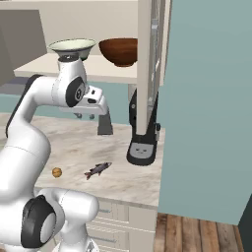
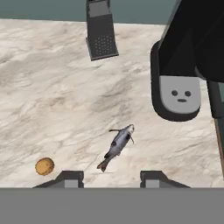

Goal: Pick both bowls and place them on the counter. Then place the fish in one bowl and place the cookie dough ball in the other bowl.

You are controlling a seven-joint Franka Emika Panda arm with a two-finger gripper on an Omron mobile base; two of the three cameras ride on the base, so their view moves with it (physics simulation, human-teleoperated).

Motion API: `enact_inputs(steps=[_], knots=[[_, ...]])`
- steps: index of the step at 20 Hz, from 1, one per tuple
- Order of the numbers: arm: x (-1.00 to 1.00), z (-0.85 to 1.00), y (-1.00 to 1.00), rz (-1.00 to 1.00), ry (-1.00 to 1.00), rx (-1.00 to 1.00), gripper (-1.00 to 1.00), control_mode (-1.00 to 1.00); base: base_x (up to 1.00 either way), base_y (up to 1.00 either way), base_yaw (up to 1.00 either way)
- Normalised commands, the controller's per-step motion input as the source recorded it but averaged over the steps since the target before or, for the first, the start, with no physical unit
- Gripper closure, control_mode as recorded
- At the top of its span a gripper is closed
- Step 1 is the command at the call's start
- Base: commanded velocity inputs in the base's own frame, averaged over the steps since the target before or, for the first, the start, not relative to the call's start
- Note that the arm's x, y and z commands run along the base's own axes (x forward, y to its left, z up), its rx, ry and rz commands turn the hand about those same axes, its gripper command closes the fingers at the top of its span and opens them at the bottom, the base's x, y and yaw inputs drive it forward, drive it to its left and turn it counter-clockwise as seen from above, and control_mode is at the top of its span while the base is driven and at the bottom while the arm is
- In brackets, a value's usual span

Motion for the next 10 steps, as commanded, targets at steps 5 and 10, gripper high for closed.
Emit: enact_inputs(steps=[5, 10], knots=[[-0.12, 0.0, 0.0, 0.0, 0.0, 0.03, -1.0, -1.0, 0.0, 0.0, 0.0], [-0.3, 0.03, 0.14, -0.12, -0.12, 0.18, -1.0, -1.0, 0.0, 0.0, 0.0]])
